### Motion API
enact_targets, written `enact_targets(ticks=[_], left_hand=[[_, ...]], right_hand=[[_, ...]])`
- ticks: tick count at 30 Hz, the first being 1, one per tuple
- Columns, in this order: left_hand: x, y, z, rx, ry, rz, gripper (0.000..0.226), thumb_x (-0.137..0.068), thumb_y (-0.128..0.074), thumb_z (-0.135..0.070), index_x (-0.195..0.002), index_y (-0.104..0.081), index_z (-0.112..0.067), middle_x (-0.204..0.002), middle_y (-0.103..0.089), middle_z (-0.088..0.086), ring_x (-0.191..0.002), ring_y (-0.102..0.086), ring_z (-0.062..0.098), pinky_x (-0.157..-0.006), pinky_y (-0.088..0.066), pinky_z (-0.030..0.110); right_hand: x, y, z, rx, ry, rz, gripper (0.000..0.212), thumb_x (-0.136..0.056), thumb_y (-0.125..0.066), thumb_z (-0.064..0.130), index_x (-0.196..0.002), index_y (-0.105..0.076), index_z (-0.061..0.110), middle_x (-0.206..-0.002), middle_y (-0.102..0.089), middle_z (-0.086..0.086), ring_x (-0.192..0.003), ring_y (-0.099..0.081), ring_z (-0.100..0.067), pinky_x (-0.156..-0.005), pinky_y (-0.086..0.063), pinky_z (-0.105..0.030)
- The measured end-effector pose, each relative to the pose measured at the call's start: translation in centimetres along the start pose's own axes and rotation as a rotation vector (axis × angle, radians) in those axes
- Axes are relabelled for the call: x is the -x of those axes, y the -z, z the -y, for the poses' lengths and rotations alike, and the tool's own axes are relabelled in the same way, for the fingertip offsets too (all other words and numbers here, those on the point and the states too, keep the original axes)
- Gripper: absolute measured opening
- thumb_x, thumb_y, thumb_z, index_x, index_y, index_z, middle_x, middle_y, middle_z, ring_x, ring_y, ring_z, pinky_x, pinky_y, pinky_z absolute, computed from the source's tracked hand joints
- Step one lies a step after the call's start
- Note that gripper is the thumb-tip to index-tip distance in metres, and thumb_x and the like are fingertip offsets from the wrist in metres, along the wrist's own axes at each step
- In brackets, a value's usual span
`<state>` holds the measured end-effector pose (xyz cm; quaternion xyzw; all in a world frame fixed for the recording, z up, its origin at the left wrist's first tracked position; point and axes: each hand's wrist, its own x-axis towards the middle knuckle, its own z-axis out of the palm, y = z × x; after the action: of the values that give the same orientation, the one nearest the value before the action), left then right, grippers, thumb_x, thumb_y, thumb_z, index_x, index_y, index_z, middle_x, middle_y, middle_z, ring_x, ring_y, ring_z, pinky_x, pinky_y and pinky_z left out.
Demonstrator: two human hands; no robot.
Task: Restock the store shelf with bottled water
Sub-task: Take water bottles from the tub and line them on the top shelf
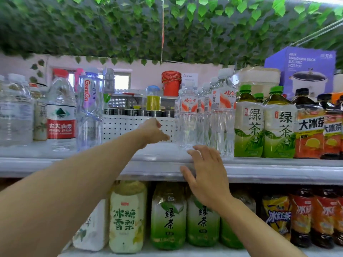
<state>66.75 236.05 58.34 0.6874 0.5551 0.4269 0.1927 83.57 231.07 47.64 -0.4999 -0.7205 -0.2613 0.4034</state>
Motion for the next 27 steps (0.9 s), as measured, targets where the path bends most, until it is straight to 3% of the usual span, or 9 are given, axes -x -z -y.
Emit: enact_targets(ticks=[3,6,12,15,17,22,25,27], left_hand=[[2.3,1.9,1.3,0.029,-0.022,-0.153,0.047,-0.081,-0.072,-0.017,-0.121,-0.049,-0.012,-0.121,-0.054,0.012,-0.098,-0.054,0.022,-0.081,-0.046,0.032],[5.2,3.8,2.7,0.066,-0.037,-0.264,0.039,-0.081,-0.071,-0.014,-0.115,-0.051,-0.014,-0.114,-0.059,0.008,-0.099,-0.057,0.022,-0.085,-0.05,0.035],[12.3,7.2,7.7,0.097,0.008,-0.353,0.035,-0.082,-0.069,-0.014,-0.112,-0.05,-0.018,-0.104,-0.059,0.001,-0.092,-0.058,0.018,-0.075,-0.049,0.03],[16.2,8.5,11.8,0.096,0.079,-0.336,0.033,-0.081,-0.068,-0.015,-0.108,-0.05,-0.02,-0.104,-0.058,-0.001,-0.086,-0.058,0.014,-0.063,-0.048,0.024],[18.9,9.3,15.0,0.075,0.134,-0.306,0.034,-0.081,-0.068,-0.015,-0.108,-0.049,-0.02,-0.102,-0.056,-0.001,-0.08,-0.054,0.01,-0.054,-0.04,0.02],[27.0,11.7,23.8,0.008,0.349,-0.163,0.038,-0.081,-0.069,-0.019,-0.111,-0.047,-0.017,-0.104,-0.054,0.003,-0.088,-0.055,0.021,-0.065,-0.044,0.029],[32.3,12.6,29.1,-0.03,0.458,-0.107,0.029,-0.082,-0.069,-0.017,-0.099,-0.046,-0.02,-0.1,-0.053,0.0,-0.079,-0.053,0.014,-0.056,-0.043,0.018],[35.7,13.1,32.5,-0.045,0.537,-0.063,0.029,-0.082,-0.07,-0.019,-0.1,-0.047,-0.02,-0.106,-0.053,0.003,-0.085,-0.054,0.017,-0.066,-0.044,0.02]], right_hand=[[0.1,0.1,2.6,-0.066,-0.004,0.054,0.05,-0.088,-0.056,0.04,-0.131,-0.047,0.016,-0.137,-0.042,-0.005,-0.129,-0.034,-0.025,-0.113,-0.022,-0.039],[0.7,-0.3,5.8,-0.115,0.054,0.057,0.052,-0.085,-0.064,0.033,-0.13,-0.048,0.012,-0.135,-0.044,-0.007,-0.128,-0.036,-0.027,-0.11,-0.025,-0.038],[3.8,-1.5,12.8,-0.164,0.123,0.126,0.058,-0.079,-0.071,0.027,-0.129,-0.049,0.009,-0.131,-0.047,-0.008,-0.126,-0.039,-0.027,-0.11,-0.032,-0.04],[6.4,-2.9,16.4,-0.21,0.148,0.164,0.058,-0.074,-0.074,0.025,-0.125,-0.053,0.007,-0.128,-0.051,-0.009,-0.122,-0.039,-0.024,-0.105,-0.04,-0.041],[8.5,-4.1,19.0,-0.252,0.139,0.253,0.058,-0.083,-0.067,0.029,-0.133,-0.046,0.01,-0.138,-0.042,-0.006,-0.13,-0.032,-0.023,-0.108,-0.031,-0.036],[15.0,-7.0,25.6,-0.339,0.142,0.458,0.059,-0.088,-0.061,0.032,-0.139,-0.04,0.011,-0.146,-0.034,-0.004,-0.135,-0.027,-0.023,-0.112,-0.023,-0.034],[19.5,-9.0,29.6,-0.361,0.163,0.566,0.057,-0.08,-0.066,0.029,-0.129,-0.049,0.005,-0.133,-0.046,-0.014,-0.125,-0.04,-0.034,-0.106,-0.032,-0.041],[22.7,-10.1,32.3,-0.4,0.144,0.629,0.057,-0.076,-0.064,0.029,-0.126,-0.051,0.004,-0.13,-0.046,-0.015,-0.122,-0.042,-0.037,-0.105,-0.034,-0.041]])
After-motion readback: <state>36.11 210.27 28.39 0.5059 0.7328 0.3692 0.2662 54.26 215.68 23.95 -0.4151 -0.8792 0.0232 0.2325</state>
